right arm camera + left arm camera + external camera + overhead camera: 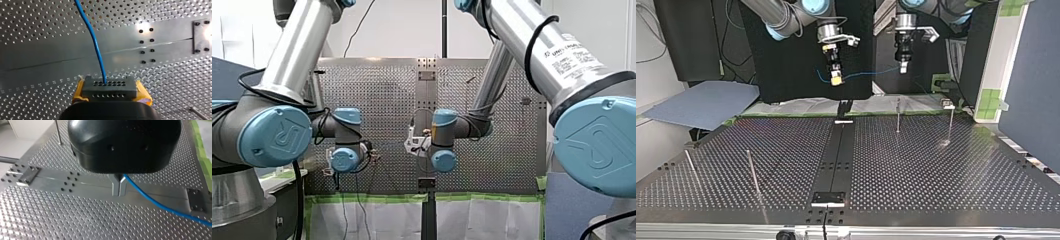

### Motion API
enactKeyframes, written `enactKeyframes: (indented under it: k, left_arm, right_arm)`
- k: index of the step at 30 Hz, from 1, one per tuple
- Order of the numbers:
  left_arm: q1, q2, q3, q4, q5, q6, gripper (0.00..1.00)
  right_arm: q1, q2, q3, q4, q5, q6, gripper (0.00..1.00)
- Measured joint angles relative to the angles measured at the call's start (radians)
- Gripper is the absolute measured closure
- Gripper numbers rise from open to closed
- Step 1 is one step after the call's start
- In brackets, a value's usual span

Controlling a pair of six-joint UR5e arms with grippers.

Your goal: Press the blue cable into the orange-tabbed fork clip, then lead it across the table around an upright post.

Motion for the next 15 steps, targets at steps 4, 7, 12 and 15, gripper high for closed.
enactKeyframes:
  k: [4, 7, 12, 15]
  left_arm:
    - [0.032, -0.032, 0.014, 0.021, 0.011, 0.000, 1.00]
    - [0.041, -0.060, 0.035, 0.048, 0.012, 0.000, 1.00]
    - [0.048, -0.110, 0.070, 0.076, 0.000, 0.002, 1.00]
    - [0.051, -0.139, 0.081, 0.079, -0.006, 0.011, 1.00]
  right_arm:
    - [-0.005, 0.034, -0.034, 0.008, -0.003, 0.002, 1.00]
    - [-0.008, 0.061, -0.061, 0.026, -0.006, 0.004, 1.00]
    - [-0.011, 0.112, -0.112, 0.066, -0.018, 0.006, 1.00]
    - [-0.012, 0.145, -0.145, 0.096, -0.033, 0.006, 1.00]
